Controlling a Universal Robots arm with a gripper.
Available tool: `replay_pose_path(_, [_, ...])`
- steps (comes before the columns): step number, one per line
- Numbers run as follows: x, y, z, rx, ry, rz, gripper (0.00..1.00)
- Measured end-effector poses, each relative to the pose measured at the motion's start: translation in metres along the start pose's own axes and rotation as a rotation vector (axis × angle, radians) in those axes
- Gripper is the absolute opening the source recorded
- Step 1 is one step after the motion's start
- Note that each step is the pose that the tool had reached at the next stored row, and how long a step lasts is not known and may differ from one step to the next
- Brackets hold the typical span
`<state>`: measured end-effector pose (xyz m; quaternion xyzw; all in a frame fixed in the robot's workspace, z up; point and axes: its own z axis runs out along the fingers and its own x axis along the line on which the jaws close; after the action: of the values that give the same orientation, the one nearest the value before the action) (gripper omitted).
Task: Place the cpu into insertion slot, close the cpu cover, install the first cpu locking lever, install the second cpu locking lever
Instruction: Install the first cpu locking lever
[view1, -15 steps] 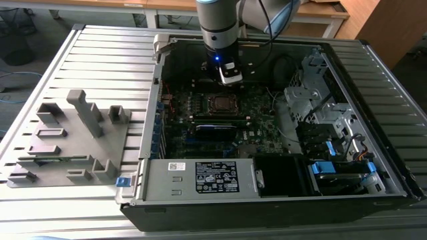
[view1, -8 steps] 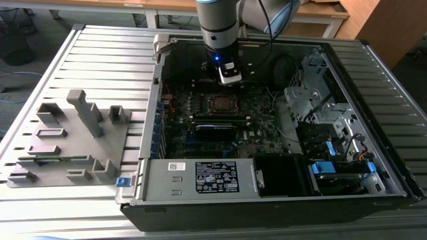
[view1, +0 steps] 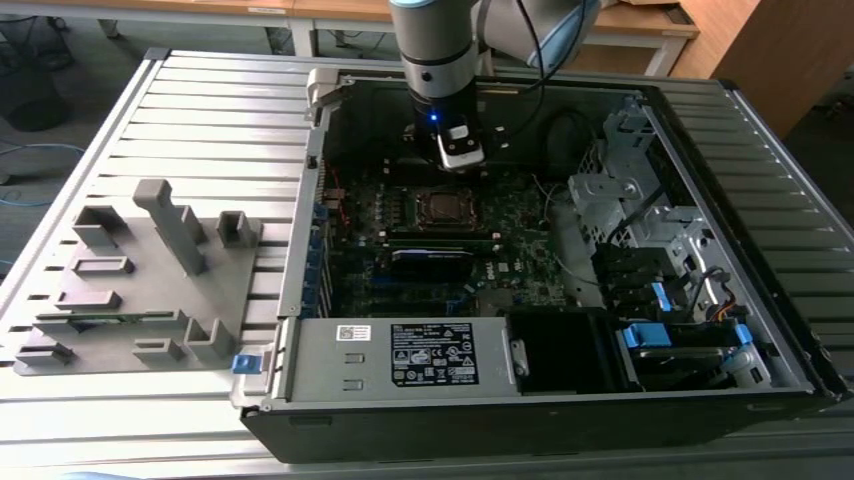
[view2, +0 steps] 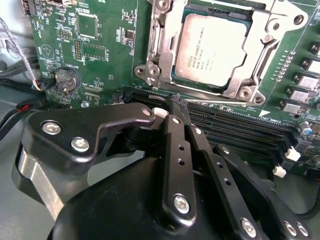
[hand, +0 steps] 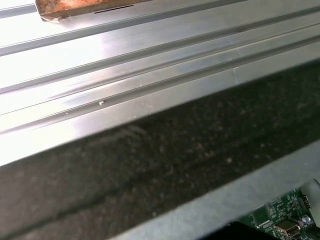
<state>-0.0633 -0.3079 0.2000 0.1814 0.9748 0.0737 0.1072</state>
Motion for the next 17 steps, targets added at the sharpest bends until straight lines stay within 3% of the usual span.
replay_pose_path(3, [0.0002,-0.0001,0.0003,-0.001,-0.0036,0.0,0.1])
replay_pose_path(17, [0.0025,0.0004,0.0005,0.0021,-0.0072,0.018,0.1])
